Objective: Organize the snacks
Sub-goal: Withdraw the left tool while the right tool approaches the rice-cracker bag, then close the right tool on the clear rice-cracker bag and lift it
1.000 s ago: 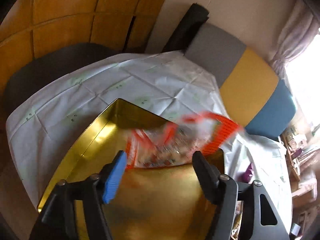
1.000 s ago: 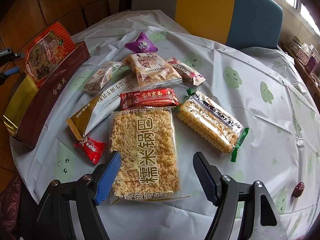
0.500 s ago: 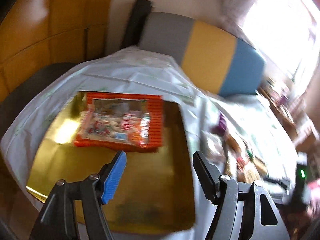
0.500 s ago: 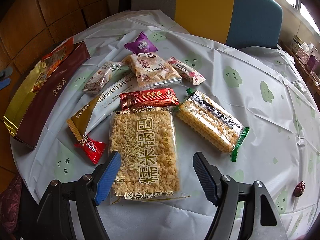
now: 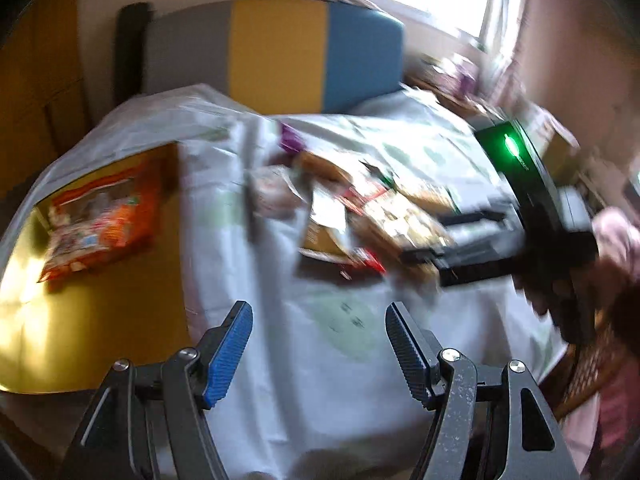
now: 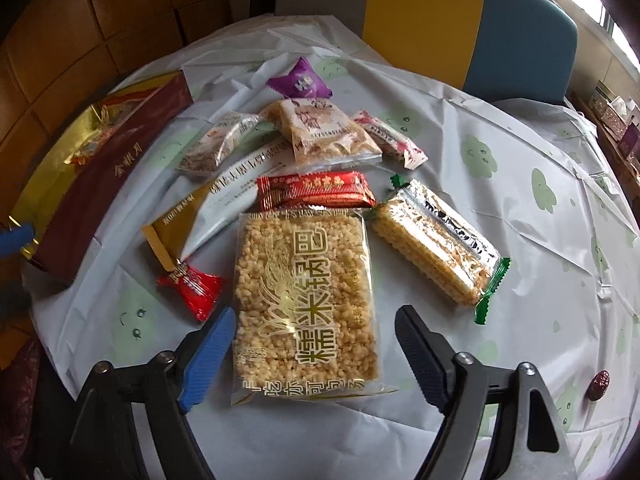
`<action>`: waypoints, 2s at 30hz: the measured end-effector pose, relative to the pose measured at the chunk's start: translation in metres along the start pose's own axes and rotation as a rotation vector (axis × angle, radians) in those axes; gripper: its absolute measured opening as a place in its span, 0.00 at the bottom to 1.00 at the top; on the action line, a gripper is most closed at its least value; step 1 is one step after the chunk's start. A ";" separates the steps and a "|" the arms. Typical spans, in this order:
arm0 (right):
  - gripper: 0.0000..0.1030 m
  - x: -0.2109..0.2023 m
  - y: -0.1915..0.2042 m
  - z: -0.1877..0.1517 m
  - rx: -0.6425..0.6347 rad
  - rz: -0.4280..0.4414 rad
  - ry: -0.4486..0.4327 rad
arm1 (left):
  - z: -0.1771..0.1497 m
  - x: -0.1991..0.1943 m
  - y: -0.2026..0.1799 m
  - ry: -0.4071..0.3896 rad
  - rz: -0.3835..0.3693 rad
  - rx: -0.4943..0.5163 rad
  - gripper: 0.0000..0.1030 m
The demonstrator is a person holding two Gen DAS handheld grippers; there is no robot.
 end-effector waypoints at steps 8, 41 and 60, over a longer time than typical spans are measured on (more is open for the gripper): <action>0.70 0.003 0.010 -0.006 -0.035 -0.002 -0.001 | -0.033 0.029 -0.020 0.084 -0.062 0.050 0.67; 0.64 -0.010 0.018 0.000 -0.062 0.011 0.157 | -0.052 0.031 -0.020 -0.004 -0.105 0.080 0.77; 0.69 -0.008 0.034 -0.003 -0.142 -0.036 0.159 | -0.052 0.028 -0.019 -0.010 -0.119 0.059 0.79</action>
Point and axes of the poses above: each gripper's, at about its wrist camera, not at the fingertips, and x roughly the way its jaws point, y to its left, z to its top, the point moved 2 cm from there along x, roughly the way its jaws point, and after that the axes turned 7 degrees about -y, right-handed, at the moved point
